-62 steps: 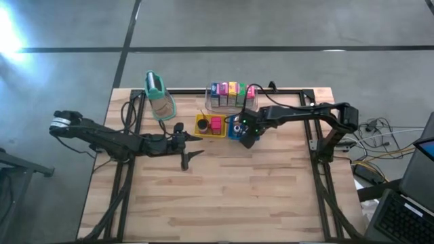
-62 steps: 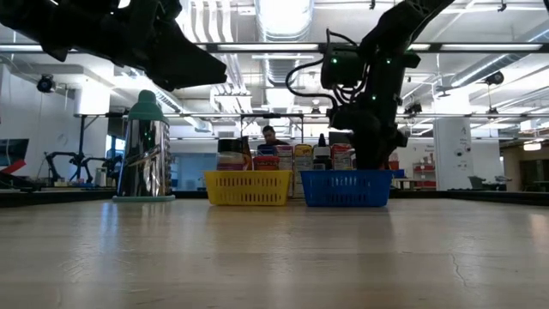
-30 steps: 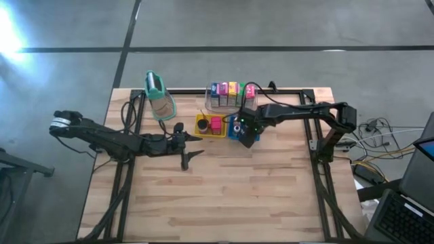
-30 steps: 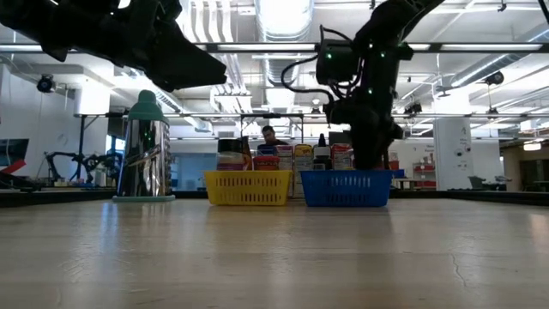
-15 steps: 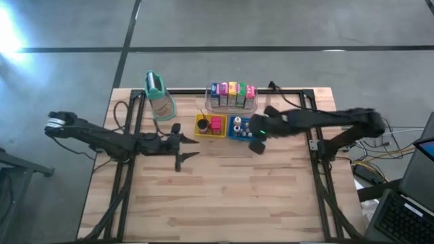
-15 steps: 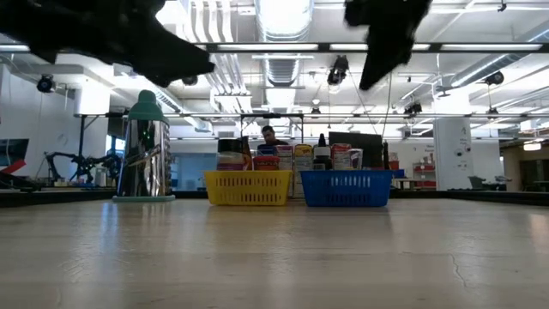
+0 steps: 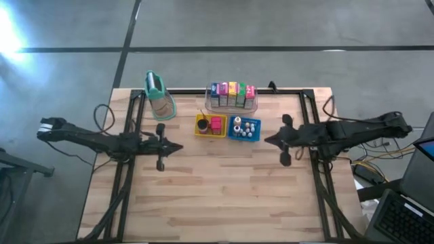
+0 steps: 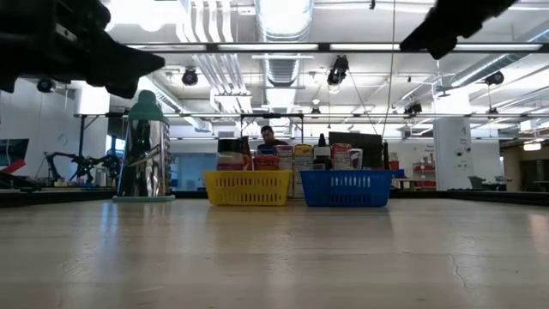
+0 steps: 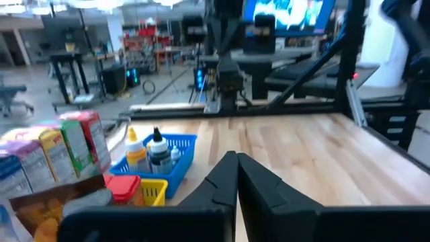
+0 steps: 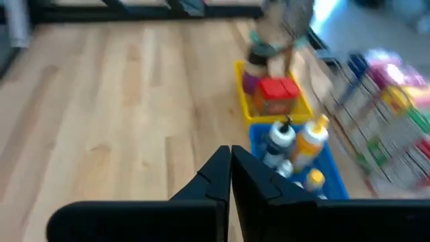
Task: Pick & Place Kitchen Items
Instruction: Return to Home Position
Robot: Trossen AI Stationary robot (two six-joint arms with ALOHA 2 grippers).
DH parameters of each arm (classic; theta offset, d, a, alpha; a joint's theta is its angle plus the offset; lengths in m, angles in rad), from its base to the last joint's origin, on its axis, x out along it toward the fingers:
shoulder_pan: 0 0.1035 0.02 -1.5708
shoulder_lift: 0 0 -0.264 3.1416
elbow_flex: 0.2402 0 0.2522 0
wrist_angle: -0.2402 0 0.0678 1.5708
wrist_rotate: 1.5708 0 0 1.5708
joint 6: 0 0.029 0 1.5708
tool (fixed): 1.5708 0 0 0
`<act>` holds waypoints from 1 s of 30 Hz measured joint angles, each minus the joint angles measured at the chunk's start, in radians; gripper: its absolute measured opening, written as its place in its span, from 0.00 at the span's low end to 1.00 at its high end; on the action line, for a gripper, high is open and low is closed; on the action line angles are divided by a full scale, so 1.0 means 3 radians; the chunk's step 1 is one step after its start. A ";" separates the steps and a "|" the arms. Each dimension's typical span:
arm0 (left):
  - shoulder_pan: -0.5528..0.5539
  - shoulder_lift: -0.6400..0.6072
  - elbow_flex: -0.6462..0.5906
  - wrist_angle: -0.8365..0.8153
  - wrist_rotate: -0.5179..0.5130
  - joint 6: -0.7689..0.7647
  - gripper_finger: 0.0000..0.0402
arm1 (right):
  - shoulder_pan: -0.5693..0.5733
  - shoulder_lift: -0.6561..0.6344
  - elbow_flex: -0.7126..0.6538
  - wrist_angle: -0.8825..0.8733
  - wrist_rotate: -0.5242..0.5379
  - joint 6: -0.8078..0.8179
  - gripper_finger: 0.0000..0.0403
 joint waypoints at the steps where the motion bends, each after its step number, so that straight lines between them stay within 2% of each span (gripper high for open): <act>1: 0.0000 -0.0077 -0.0041 0.0000 0.0018 0.0027 0.03 | 0.0003 -0.0106 -0.0108 0.0115 -0.0053 -0.0104 0.02; 4: 0.0007 -0.0267 -0.0158 0.0014 0.0096 0.0116 0.02 | 0.0003 -0.0416 -0.0414 0.0476 -0.0096 -0.0384 0.02; 7: 0.0058 -0.0405 -0.0267 -0.0003 0.0105 0.0128 0.01 | 0.0000 -0.0686 -0.0641 0.0597 -0.0096 -0.0535 0.02; 13: 0.0197 -0.0536 -0.0319 -0.0170 0.0426 0.0081 0.01 | 0.0003 -0.1140 -0.0950 0.0637 -0.0163 -0.0476 0.02; 17: 0.0223 -0.0536 -0.0320 -0.0330 0.0434 0.0033 0.02 | 0.0003 -0.1384 -0.1125 0.0612 -0.0206 -0.0432 0.02; 24: 0.0221 -0.0528 -0.0322 -0.0425 0.0425 -0.0093 0.05 | 0.0002 -0.1658 -0.1355 0.0612 -0.0190 -0.0317 0.02; 30: 0.0221 -0.0528 -0.0322 -0.0458 0.0424 -0.0097 0.06 | 0.0002 -0.1686 -0.1466 0.0620 -0.0182 -0.0421 0.02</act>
